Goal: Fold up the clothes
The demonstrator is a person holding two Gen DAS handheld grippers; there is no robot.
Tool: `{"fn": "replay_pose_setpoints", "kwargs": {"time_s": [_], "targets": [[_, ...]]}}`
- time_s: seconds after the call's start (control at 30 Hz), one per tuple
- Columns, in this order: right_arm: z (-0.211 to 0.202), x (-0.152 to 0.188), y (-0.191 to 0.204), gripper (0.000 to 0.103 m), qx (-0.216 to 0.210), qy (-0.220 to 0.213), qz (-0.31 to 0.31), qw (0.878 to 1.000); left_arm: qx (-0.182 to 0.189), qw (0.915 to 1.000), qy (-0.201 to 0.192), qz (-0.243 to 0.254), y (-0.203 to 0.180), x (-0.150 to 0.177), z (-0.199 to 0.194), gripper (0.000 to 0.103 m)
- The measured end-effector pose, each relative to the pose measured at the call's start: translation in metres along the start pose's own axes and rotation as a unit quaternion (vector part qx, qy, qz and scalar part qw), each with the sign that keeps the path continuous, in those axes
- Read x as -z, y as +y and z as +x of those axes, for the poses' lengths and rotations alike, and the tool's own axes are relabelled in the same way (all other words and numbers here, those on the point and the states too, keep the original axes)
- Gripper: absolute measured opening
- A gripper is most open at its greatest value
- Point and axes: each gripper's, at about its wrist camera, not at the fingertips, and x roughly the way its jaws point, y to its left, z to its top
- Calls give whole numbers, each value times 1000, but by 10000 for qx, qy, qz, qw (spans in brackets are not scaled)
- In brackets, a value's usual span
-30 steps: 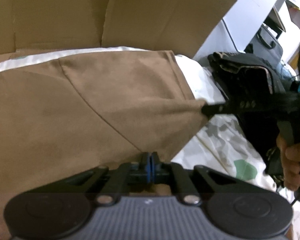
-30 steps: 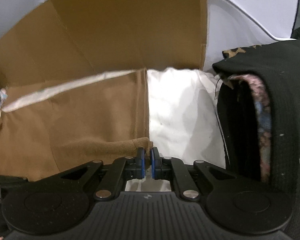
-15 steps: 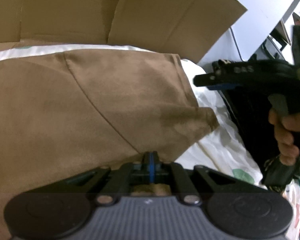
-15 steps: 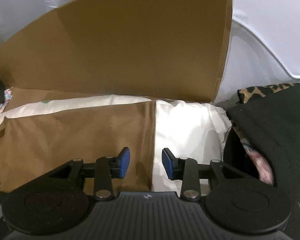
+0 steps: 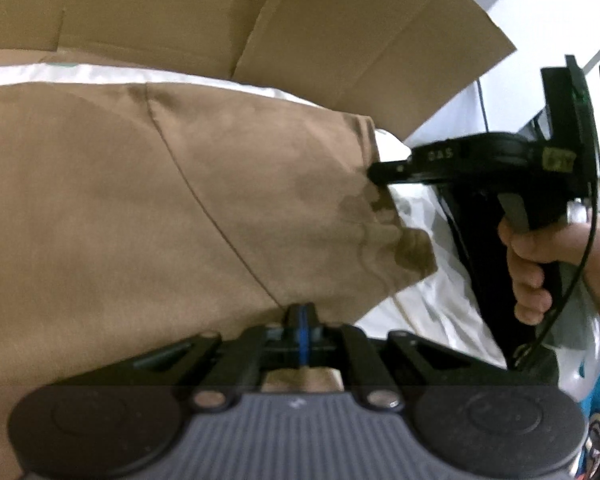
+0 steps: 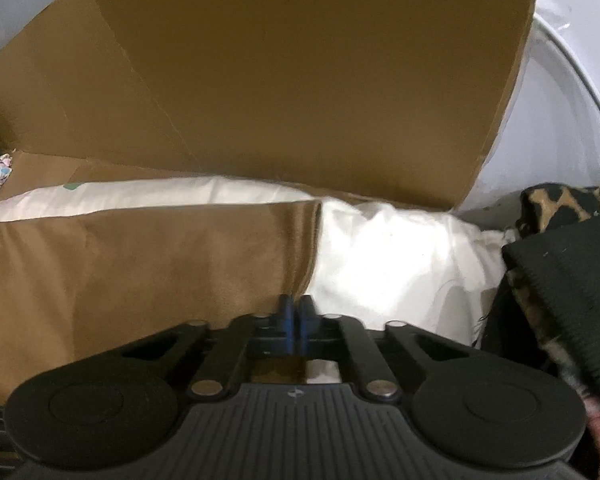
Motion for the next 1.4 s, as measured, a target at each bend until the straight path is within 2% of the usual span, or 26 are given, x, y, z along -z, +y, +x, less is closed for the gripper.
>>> {"fn": "replay_pose_setpoints", "kwargs": {"time_s": [0.07, 0.27, 0.4, 0.47, 0.5, 0.53, 0.6, 0.7, 0.77, 0.97, 1.0, 1.03, 1.07, 1.2, 1.4], "targets": [[-6, -3, -1, 0, 78, -115, -28, 9999, -14, 10000, -15, 5, -2, 0, 1, 2], [6, -8, -2, 0, 182, -93, -237, 9995, 67, 9999, -22, -133, -2, 2, 2, 2], [6, -12, -9, 3, 39, -139, 41, 9999, 224, 9993, -50, -306, 1, 8, -6, 3], [3, -15, -11, 11, -17, -245, 109, 9996, 327, 9988, -122, -338, 2, 9, -10, 8], [2, -17, -12, 20, -39, -299, 108, 9995, 381, 9986, -160, -342, 3, 8, -12, 8], [1, -18, -12, 35, -65, -343, 112, 9993, 399, 9985, -187, -336, 3, 6, -14, 8], [3, -22, -13, 40, -161, -363, 108, 9992, 435, 9982, -244, -325, 2, 1, -19, 8], [11, -30, -13, 41, -287, -326, 100, 9990, 486, 9975, -398, -330, 7, -9, -26, 12], [16, -34, -13, 41, -353, -312, 118, 9988, 352, 9978, -467, -306, 14, -18, -26, 13], [30, -37, -8, 39, -340, -274, -60, 9990, -324, 9969, -693, -164, 37, -47, -24, 13], [31, -38, -7, 28, -308, -281, -78, 9991, -445, 9962, -732, -140, 41, -52, -24, 13], [32, -39, -7, 9, -271, -295, -78, 9992, -565, 9952, -785, -150, 46, -58, -24, 13], [32, -40, -7, 4, -238, -308, -78, 9992, -683, 9940, -836, -155, 51, -64, -23, 13], [30, -45, -4, 1, -118, -423, -151, 9989, -906, 9921, -861, 92, 61, -88, -19, 12], [32, -46, -8, 0, 140, -500, -142, 9985, -1110, 9917, -573, 305, 63, -109, 13, 9]]}}
